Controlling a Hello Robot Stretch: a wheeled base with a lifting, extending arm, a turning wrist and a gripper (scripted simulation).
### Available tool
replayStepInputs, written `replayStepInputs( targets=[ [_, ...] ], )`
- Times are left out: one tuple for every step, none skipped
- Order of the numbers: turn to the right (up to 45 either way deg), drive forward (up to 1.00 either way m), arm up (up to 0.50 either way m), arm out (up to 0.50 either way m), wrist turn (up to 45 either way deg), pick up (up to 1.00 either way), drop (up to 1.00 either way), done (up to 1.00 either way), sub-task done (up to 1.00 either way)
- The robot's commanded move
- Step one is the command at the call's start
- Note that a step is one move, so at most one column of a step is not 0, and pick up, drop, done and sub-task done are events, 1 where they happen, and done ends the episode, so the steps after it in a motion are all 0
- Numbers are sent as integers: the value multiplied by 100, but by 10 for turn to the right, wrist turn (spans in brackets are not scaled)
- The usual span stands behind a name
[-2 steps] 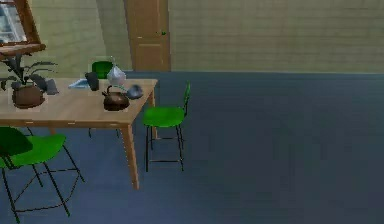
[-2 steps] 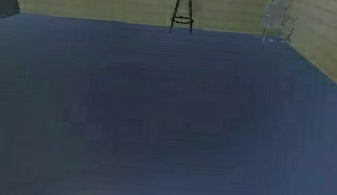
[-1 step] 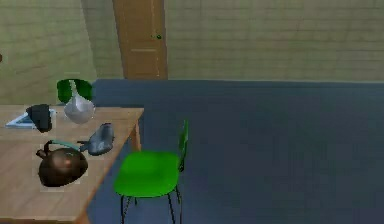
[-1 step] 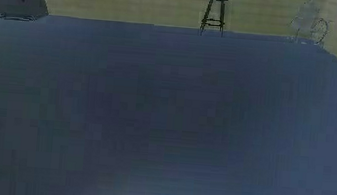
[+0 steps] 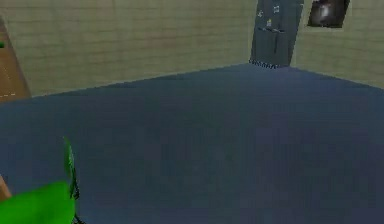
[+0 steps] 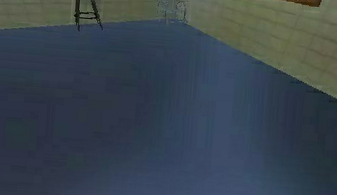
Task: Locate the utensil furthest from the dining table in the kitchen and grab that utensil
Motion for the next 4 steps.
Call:
replayStepInputs(
  targets=[
    [0, 20, 0, 0, 0, 0, 0, 0, 0],
    [-450, 0, 0, 0, 0, 0, 0, 0, 0],
    [-450, 0, 0, 0, 0, 0, 0, 0, 0],
    [-450, 0, 0, 0, 0, 0, 0, 0, 0]
  ],
)
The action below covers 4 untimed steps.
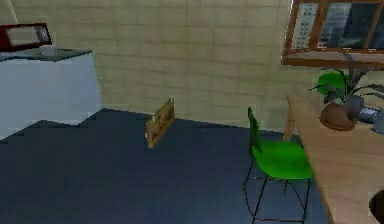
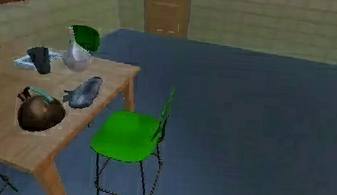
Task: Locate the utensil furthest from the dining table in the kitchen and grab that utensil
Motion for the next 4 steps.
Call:
replayStepInputs(
  targets=[
    [0, 100, 0, 0, 0, 0, 0, 0, 0],
    [90, 0, 0, 0, 0, 0, 0, 0, 0],
    [0, 35, 0, 0, 0, 0, 0, 0, 0],
    [330, 0, 0, 0, 0, 0, 0, 0, 0]
  ],
)
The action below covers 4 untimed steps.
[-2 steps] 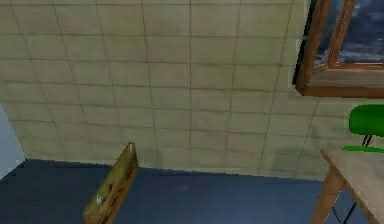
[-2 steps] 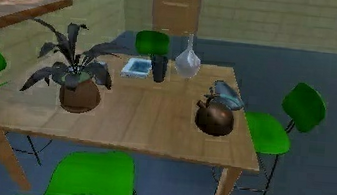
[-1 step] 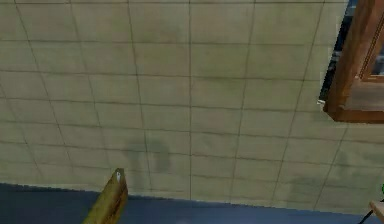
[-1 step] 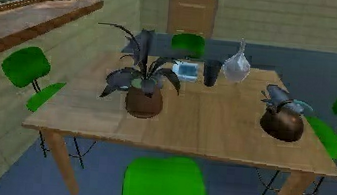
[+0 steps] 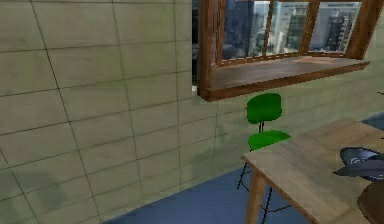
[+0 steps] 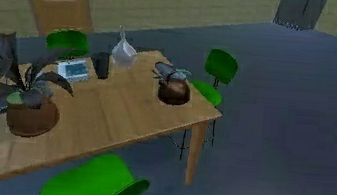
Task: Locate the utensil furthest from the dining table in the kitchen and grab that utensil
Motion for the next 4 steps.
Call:
replayStepInputs(
  targets=[
    [30, 0, 0, 0, 0, 0, 0, 0, 0],
    [0, 55, 0, 0, 0, 0, 0, 0, 0],
    [450, 0, 0, 0, 0, 0, 0, 0, 0],
    [450, 0, 0, 0, 0, 0, 0, 0, 0]
  ],
)
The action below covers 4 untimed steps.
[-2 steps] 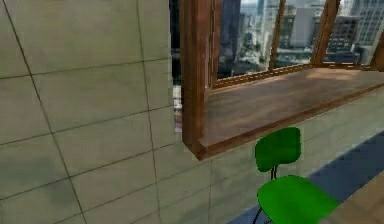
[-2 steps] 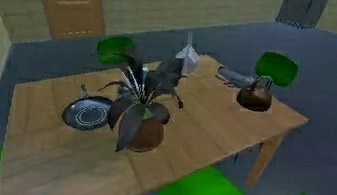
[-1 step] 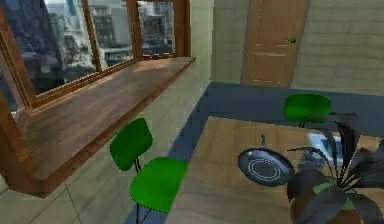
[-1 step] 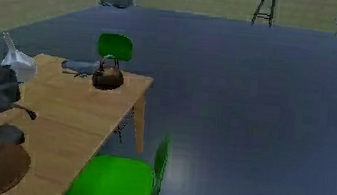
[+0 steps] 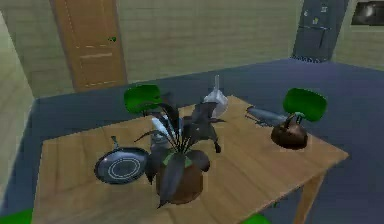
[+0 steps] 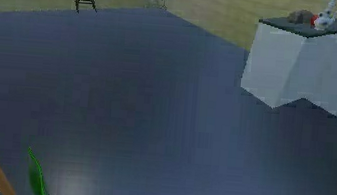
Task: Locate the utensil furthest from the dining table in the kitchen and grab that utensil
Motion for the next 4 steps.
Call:
replayStepInputs(
  targets=[
    [450, 0, 0, 0, 0, 0, 0, 0, 0],
    [450, 0, 0, 0, 0, 0, 0, 0, 0],
    [150, 0, 0, 0, 0, 0, 0, 0, 0],
    [0, 40, 0, 0, 0, 0, 0, 0, 0]
  ],
)
